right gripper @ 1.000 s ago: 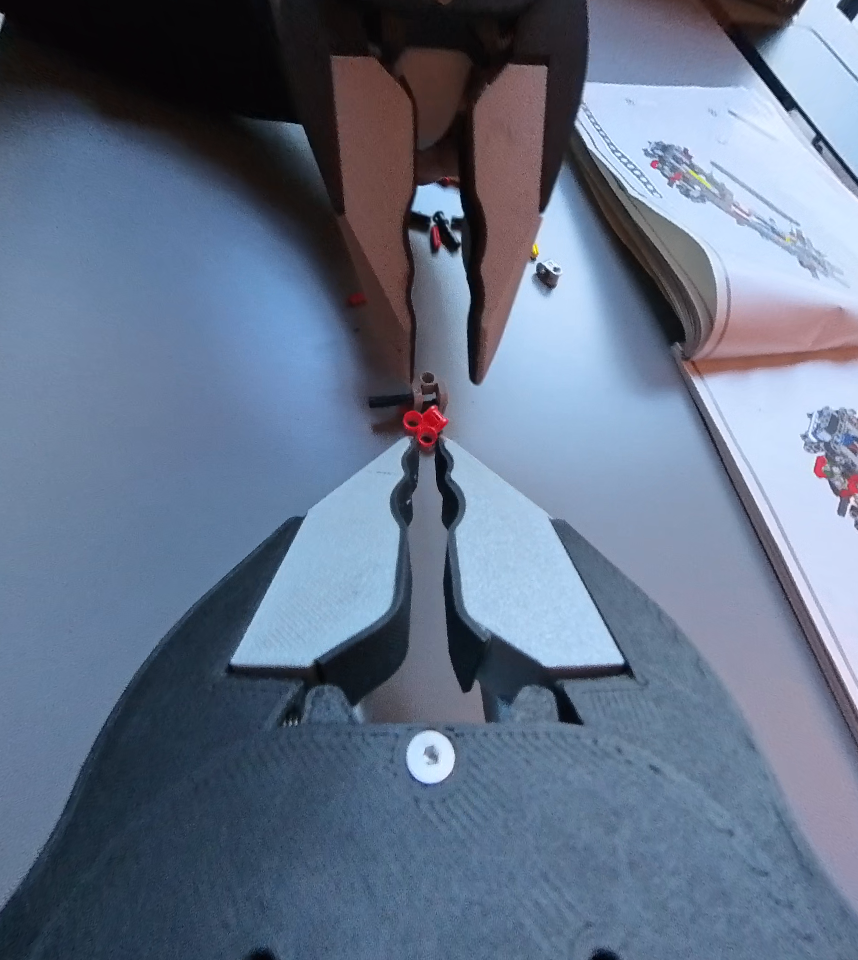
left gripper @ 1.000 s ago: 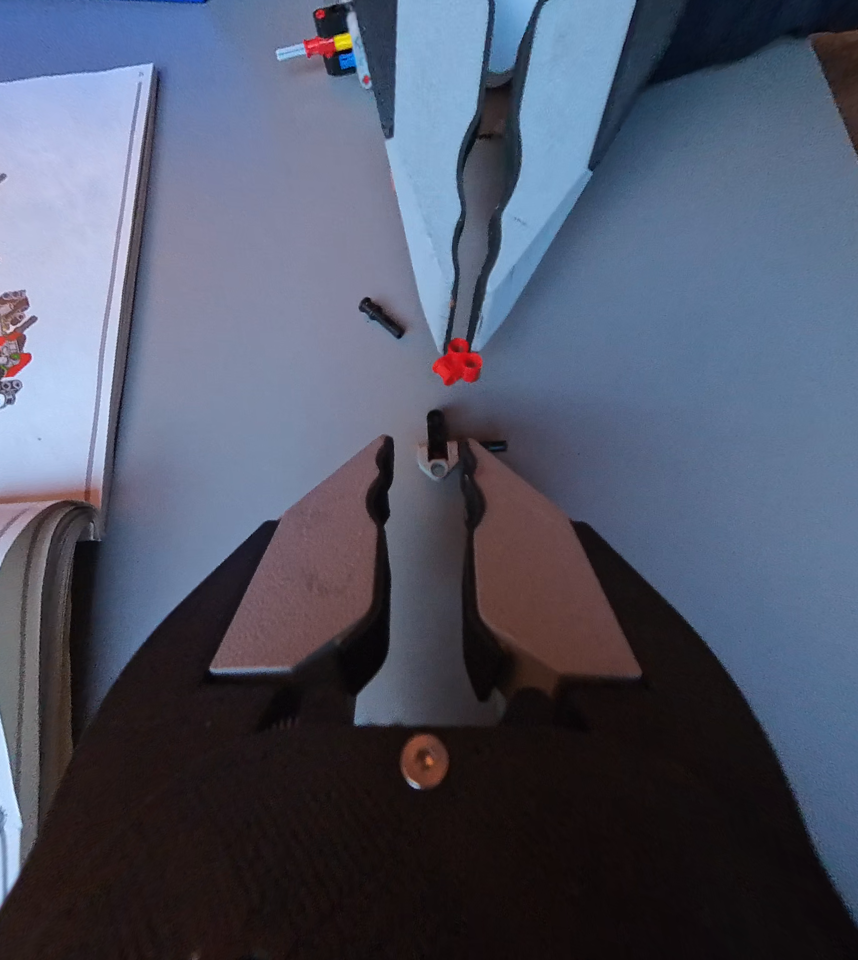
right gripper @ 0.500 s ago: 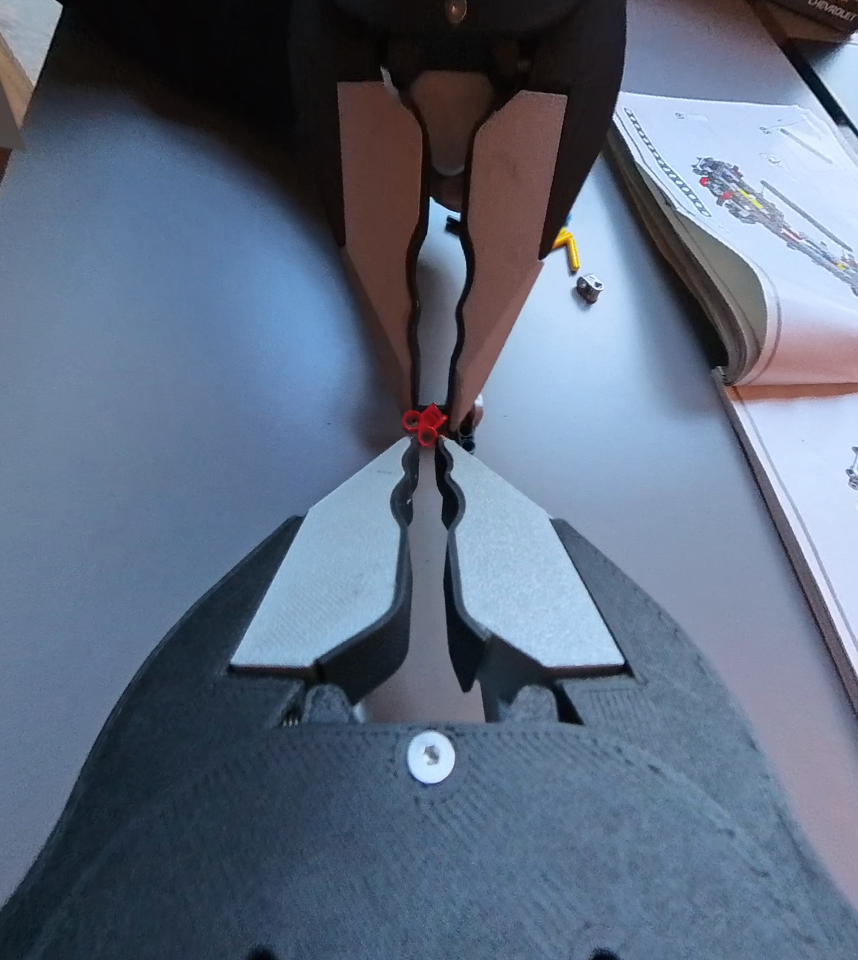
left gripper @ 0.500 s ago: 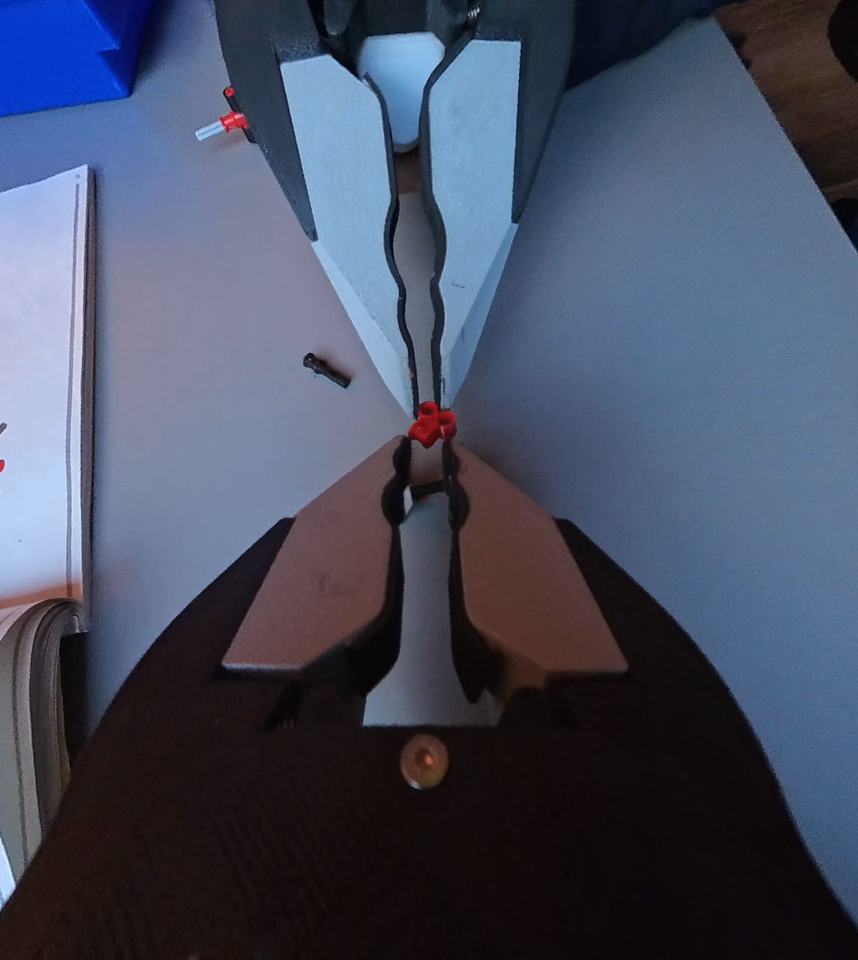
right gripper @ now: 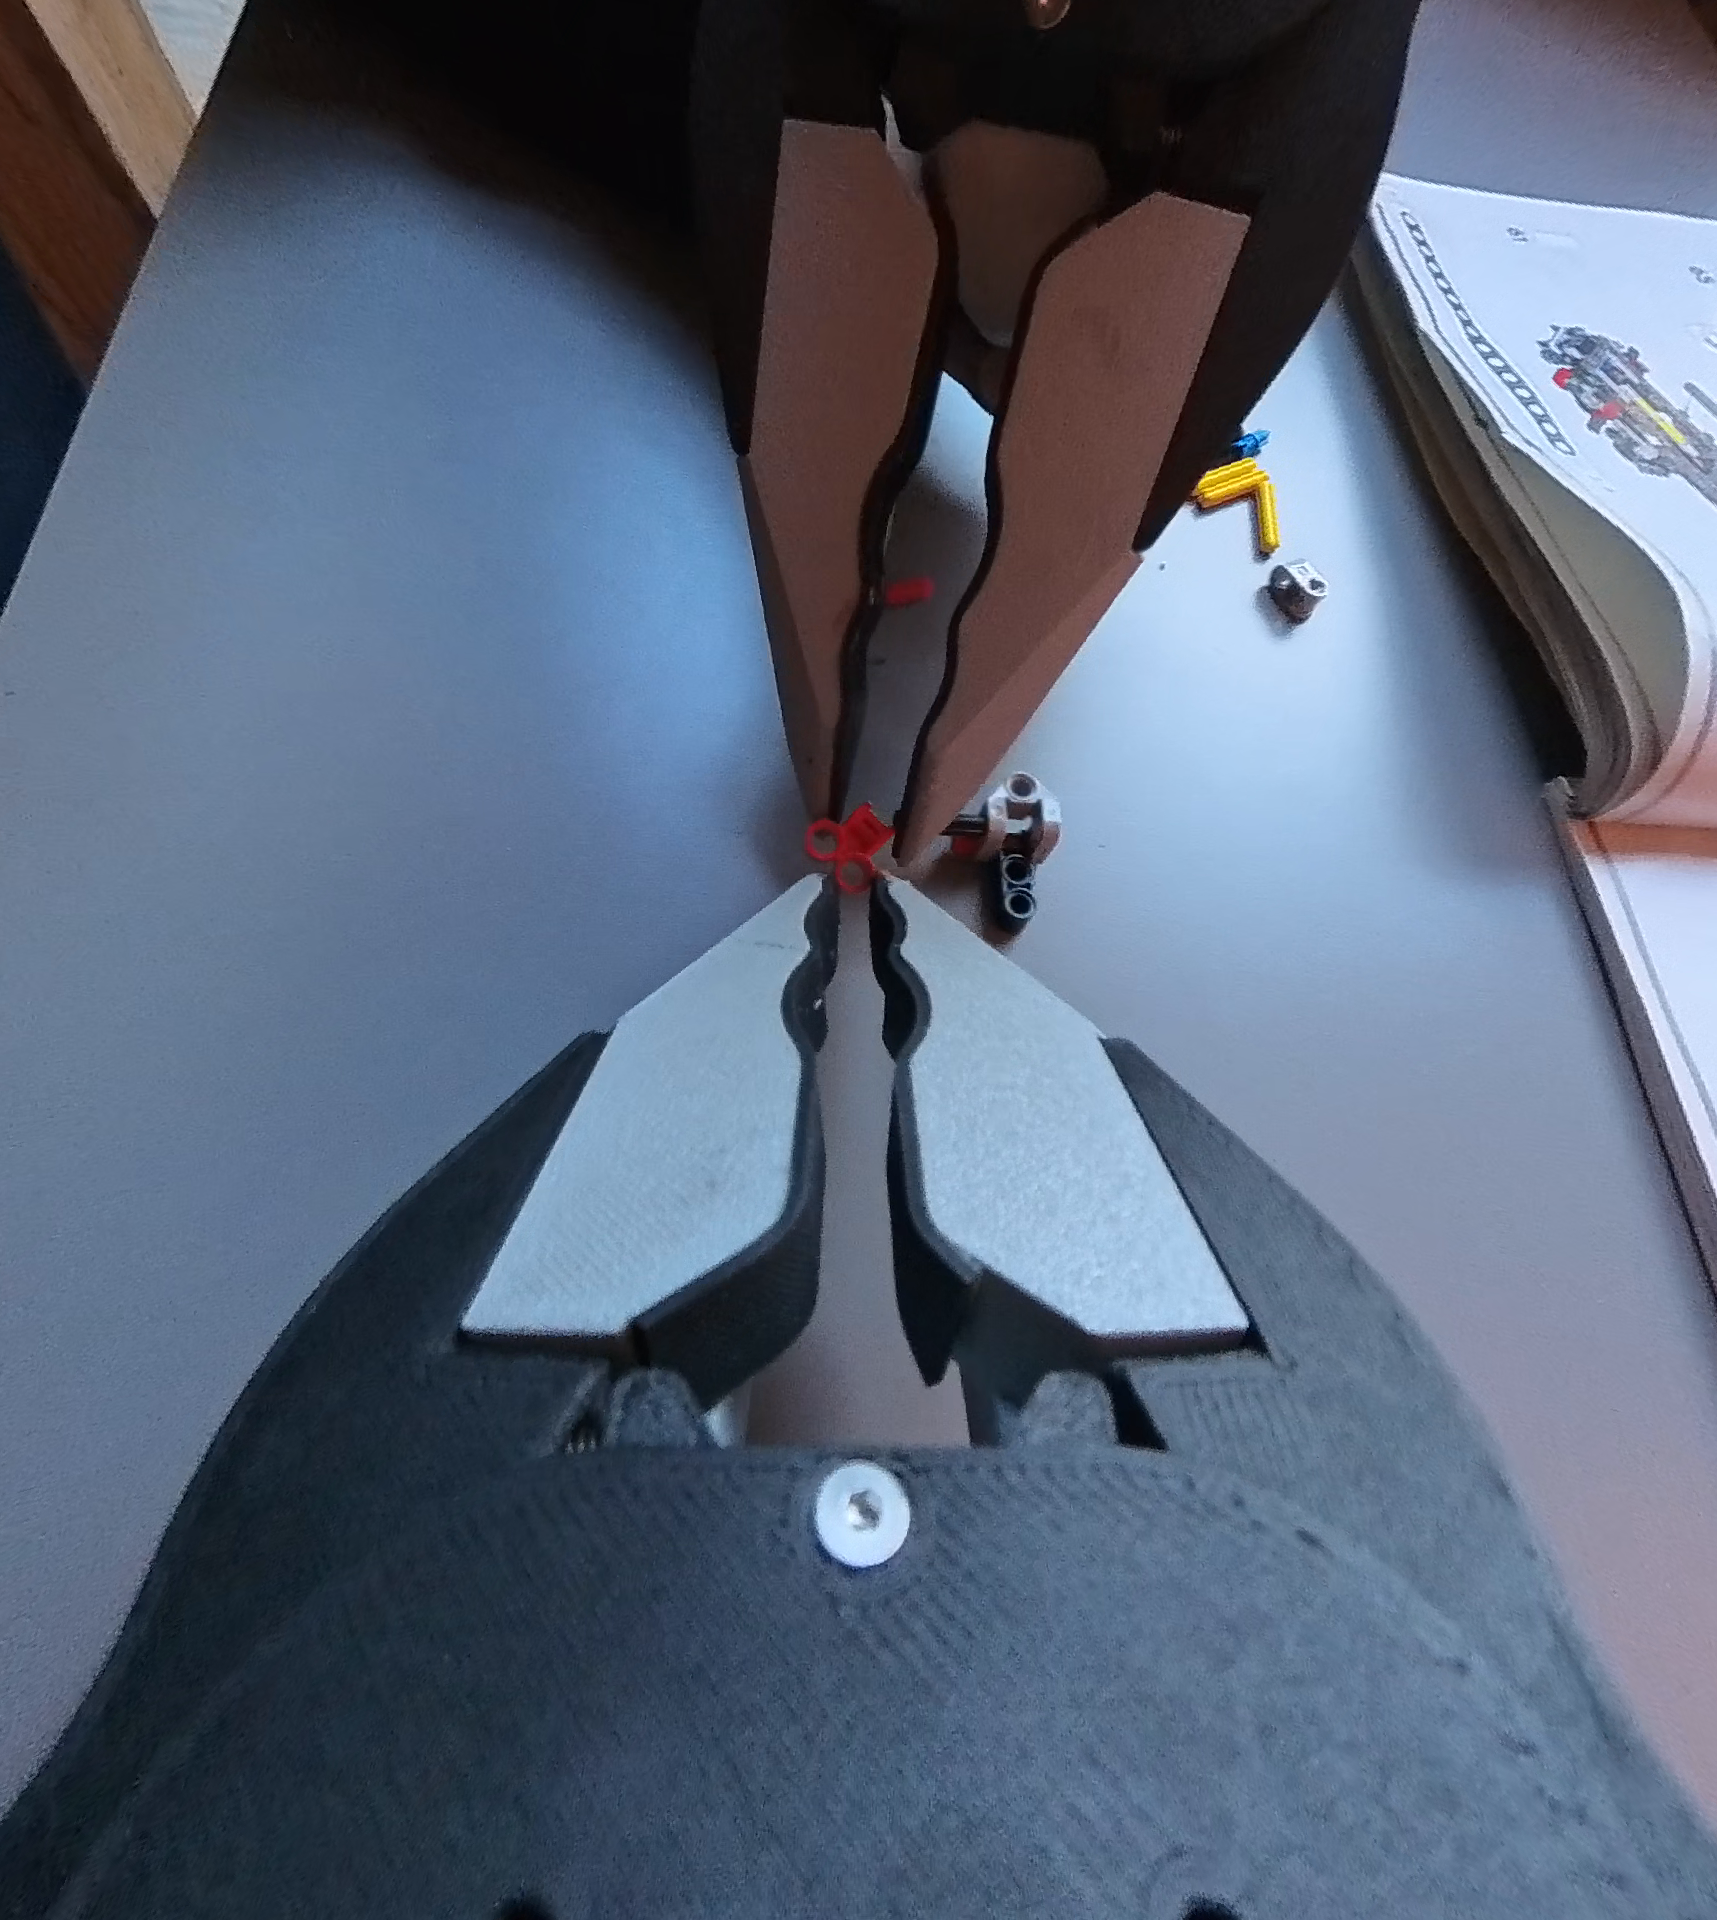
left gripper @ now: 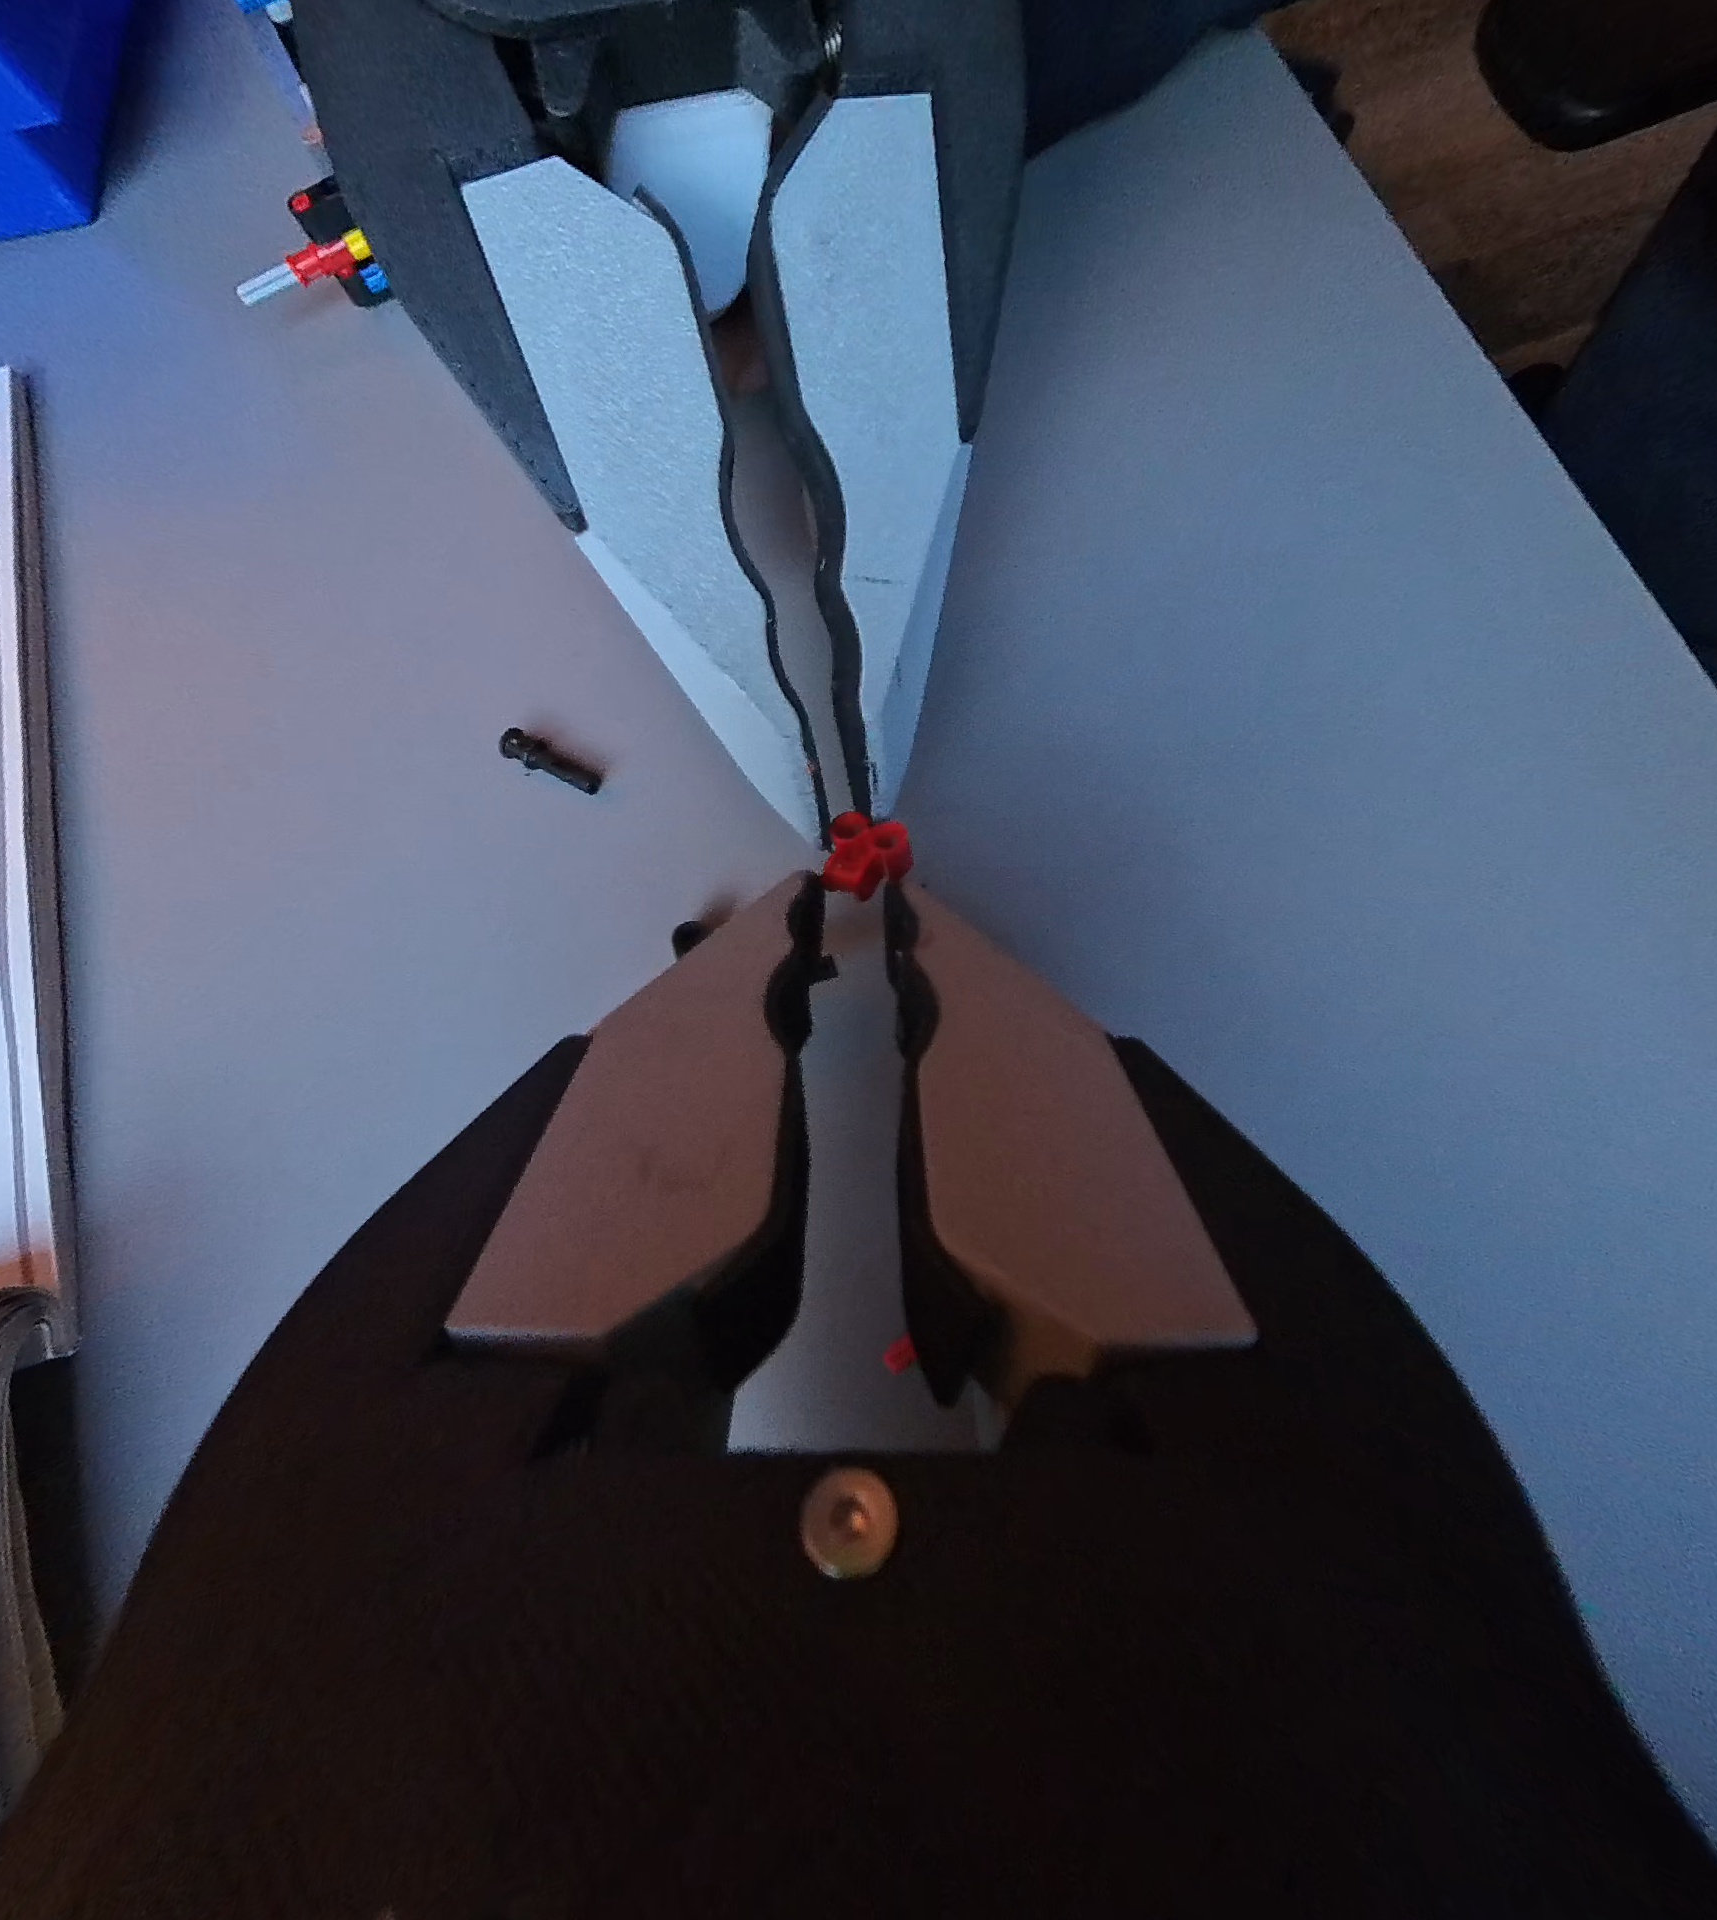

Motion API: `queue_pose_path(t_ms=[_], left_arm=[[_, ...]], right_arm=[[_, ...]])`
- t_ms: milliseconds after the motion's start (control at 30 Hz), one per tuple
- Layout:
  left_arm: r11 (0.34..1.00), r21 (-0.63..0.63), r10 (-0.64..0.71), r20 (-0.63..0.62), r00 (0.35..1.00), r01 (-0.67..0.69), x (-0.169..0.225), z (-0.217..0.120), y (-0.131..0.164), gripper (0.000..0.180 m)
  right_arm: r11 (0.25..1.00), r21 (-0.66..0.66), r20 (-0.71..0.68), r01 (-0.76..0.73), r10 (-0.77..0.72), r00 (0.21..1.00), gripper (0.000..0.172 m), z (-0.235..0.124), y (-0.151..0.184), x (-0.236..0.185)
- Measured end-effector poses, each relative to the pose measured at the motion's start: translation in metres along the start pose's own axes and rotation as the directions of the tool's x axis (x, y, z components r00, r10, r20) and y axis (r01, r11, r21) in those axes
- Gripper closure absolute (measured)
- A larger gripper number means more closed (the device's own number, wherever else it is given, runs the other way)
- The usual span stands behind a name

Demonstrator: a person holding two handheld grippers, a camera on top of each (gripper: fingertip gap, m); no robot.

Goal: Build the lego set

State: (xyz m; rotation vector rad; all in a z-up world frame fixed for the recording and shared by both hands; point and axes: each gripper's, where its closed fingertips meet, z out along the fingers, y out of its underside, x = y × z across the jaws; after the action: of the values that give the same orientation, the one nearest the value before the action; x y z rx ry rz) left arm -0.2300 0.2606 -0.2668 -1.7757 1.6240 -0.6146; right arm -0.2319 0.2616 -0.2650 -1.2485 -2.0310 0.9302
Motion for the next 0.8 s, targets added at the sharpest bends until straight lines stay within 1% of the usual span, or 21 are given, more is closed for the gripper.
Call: queue_pose_path(t_ms=[200,300,433,533,600,733,800], left_arm=[[0.999,0.009,-0.044,-0.018,0.999,0.044,-0.001,0.001,0.002,0.173],[0.997,-0.022,-0.069,0.008,0.998,0.069,-0.006,0.003,0.007,0.173],[0.987,-0.127,-0.087,0.096,0.992,0.099,-0.017,0.008,0.022,0.173],[0.985,-0.14,-0.084,0.114,0.99,0.1,-0.017,0.009,0.02,0.173],[0.986,-0.144,-0.07,0.12,0.99,0.087,-0.016,0.01,0.019,0.173],[0.986,-0.145,-0.056,0.148,0.987,0.078,-0.018,0.011,0.019,0.173],[0.987,-0.143,-0.042,0.176,0.983,0.068,-0.021,0.01,0.019,0.173]], right_arm=[[1.0,-0.024,-0.008,0.001,-0.001,1.0,0.169,0.003,0.004,0.001],[0.999,-0.05,-0.033,-0.009,0.008,0.999,0.172,0.004,0.009,0.006],[0.996,-0.083,-0.064,-0.03,0.024,0.998,0.172,0.006,0.016,0.012],[0.991,-0.115,-0.089,-0.063,0.053,0.995,0.172,0.007,0.023,0.018],[0.99,-0.112,-0.081,-0.088,0.079,0.994,0.172,0.006,0.025,0.018],[0.983,-0.077,-0.056,-0.167,0.163,0.985,0.158,0.001,0.021,0.017],[0.979,-0.064,-0.044,-0.195,0.193,0.98,0.155,0.002,0.019,0.016]])
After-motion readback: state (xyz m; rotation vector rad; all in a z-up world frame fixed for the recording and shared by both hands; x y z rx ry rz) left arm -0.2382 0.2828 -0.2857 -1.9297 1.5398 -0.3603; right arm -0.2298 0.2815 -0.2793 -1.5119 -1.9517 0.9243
